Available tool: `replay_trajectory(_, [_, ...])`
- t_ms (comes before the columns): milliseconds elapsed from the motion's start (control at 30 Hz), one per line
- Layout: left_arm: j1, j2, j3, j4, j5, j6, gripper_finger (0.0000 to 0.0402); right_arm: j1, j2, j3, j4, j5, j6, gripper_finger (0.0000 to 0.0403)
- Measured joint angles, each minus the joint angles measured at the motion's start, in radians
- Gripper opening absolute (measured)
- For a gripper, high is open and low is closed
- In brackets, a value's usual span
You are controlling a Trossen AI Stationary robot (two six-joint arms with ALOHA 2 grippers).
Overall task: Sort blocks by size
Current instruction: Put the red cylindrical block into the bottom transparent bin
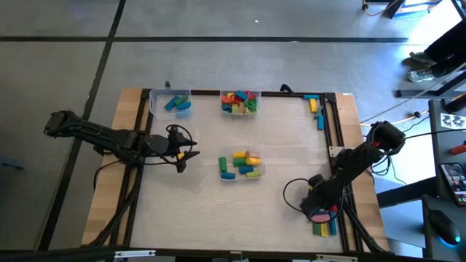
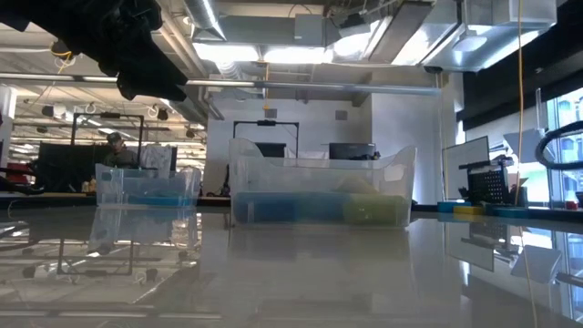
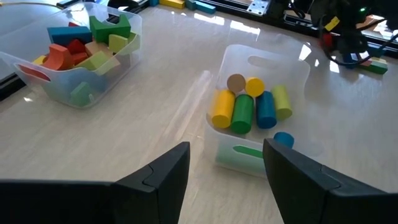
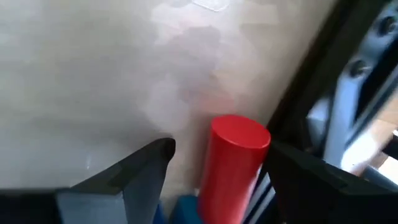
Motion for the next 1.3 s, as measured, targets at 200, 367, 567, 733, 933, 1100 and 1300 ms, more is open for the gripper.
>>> replay_trajectory(200, [0.0, 0.0, 0.0, 0.0, 0.0, 0.0, 0.0198, -0.003, -0.012, 0.005, 0.043, 0.007, 0.019, 0.0203])
replay_trajectory(367, [0.0, 0.0, 0.0, 0.0, 0.0, 0.001, 0.0198, -0.003, -0.014, 0.005, 0.069, 0.017, 0.016, 0.014])
replay_trajectory(567, [0.0, 0.0, 0.0, -0.001, 0.0, 0.003, 0.0198, -0.003, -0.014, 0.005, 0.061, 0.02, -0.012, 0.0137])
replay_trajectory(733, [0.0, 0.0, 0.0, -0.001, 0.0, 0.004, 0.0198, -0.003, -0.014, 0.007, 0.05, 0.055, -0.04, 0.015])
replay_trajectory(933, [0.0, 0.0, 0.0, 0.0, 0.0, 0.004, 0.0198, -0.047, -0.013, 0.045, 0.037, 0.213, -0.116, 0.0142])
replay_trajectory(1100, [0.0, 0.0, 0.0, 0.0, 0.0, 0.003, 0.0198, -0.118, -0.012, 0.082, 0.045, 0.335, -0.233, 0.0142])
replay_trajectory(1300, [0.0, 0.0, 0.0, 0.0, 0.0, 0.003, 0.0198, -0.193, -0.012, 0.111, 0.048, 0.407, -0.368, 0.0143])
